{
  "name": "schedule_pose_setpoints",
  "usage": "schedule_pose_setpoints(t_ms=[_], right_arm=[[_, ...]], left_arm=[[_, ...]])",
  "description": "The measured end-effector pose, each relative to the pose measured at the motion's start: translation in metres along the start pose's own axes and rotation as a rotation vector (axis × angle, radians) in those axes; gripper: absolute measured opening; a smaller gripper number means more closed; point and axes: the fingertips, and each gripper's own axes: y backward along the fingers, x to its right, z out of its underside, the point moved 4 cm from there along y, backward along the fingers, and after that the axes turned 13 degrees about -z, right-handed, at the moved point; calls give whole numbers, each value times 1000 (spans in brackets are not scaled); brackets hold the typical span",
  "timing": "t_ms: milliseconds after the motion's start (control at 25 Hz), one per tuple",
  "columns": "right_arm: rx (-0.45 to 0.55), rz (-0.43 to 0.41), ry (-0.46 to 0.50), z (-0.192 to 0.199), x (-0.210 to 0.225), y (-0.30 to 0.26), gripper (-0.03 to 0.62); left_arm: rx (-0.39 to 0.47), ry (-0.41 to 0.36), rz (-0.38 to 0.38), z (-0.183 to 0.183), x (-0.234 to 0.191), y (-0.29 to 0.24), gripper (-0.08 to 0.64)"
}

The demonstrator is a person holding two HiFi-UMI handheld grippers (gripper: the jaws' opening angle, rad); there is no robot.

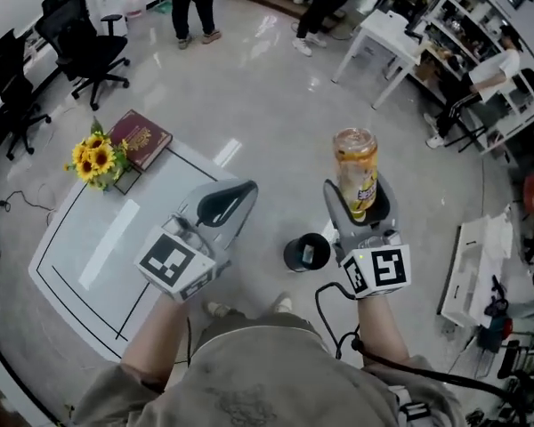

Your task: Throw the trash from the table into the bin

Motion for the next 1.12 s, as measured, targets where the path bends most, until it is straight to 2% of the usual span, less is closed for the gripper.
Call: schedule_pose_setpoints(t_ms=[200, 400, 680, 960, 1120], right_arm=[[-5, 160, -1, 11, 67, 89, 319], [-14, 238, -25, 31, 122, 155, 319], [-13, 250, -52, 54, 175, 218, 319], [8, 239, -62, 71, 217, 256, 319], [14, 219, -66, 76, 232, 269, 319]], left_arm=[[10, 29, 121, 1, 67, -67, -2], [-23, 25, 166, 15, 127, -113, -2], [-64, 44, 175, 31, 192, -157, -2], [-91, 23, 146, 44, 234, -193, -2], [-86, 43, 129, 44, 250, -208, -2]])
